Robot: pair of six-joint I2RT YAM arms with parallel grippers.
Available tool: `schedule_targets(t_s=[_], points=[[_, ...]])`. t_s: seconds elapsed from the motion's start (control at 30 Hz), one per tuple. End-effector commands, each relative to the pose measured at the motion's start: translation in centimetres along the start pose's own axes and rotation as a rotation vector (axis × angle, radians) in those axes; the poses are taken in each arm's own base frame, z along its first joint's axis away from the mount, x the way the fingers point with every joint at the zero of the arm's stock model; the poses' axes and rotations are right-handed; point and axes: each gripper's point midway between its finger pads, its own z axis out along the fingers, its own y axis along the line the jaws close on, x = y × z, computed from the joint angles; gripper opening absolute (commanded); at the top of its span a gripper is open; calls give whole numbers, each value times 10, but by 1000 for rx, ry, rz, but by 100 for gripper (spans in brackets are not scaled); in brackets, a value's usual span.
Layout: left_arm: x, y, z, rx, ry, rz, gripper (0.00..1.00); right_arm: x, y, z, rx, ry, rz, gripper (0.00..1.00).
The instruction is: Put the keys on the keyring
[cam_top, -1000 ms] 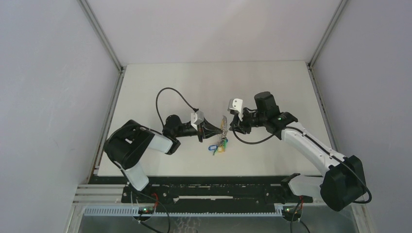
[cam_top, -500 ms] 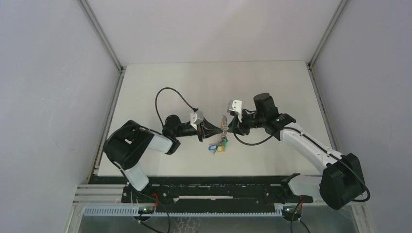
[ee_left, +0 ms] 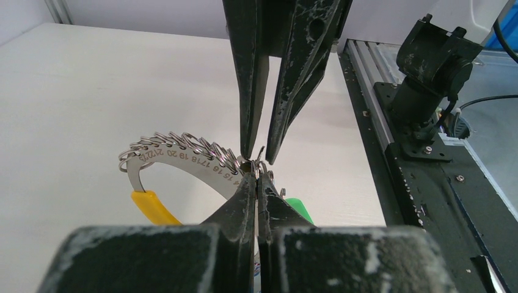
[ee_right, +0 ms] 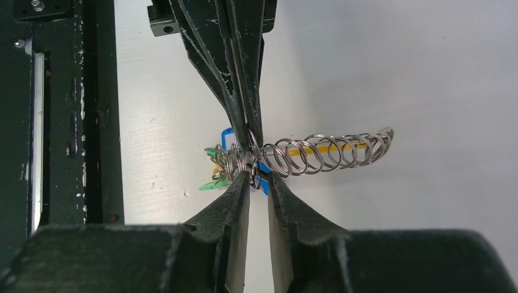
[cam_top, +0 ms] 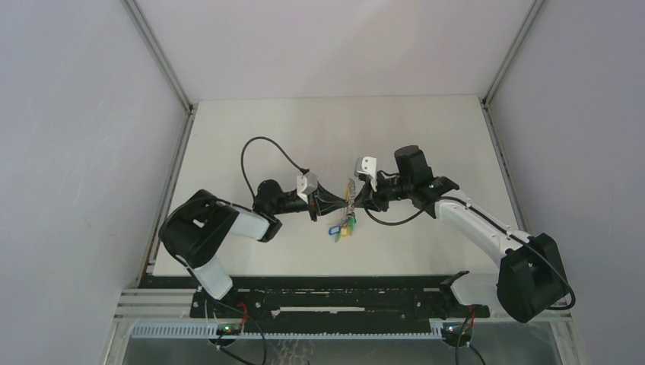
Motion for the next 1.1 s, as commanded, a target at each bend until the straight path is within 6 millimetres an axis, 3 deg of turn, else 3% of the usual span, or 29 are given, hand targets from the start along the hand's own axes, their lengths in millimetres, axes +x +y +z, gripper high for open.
schedule_targets(t_s=[0.0,0.1,0.33,0.67,0.87,1.07], points=[[-28,-4,-1,2,-75,74,0,-8,-4,4,-10,-39,-18,14],[-30,-6,-2,4,-77,79,0,-6,-6,4,-3,-35,-12,0],[-34,-6,-3,-1,-86,84,0,1,-7,3,-10,-23,17,0],[-38,-4,-2,-19,-103,77,0,-3,2,18,-43,-61,1,0],[-37,-3,-4,-36,-103,83,0,-5,-3,12,-2,-71,1,0],[-35,-4,-3,-23,-99,81,0,-14,2,2,-12,-99,-9,18]])
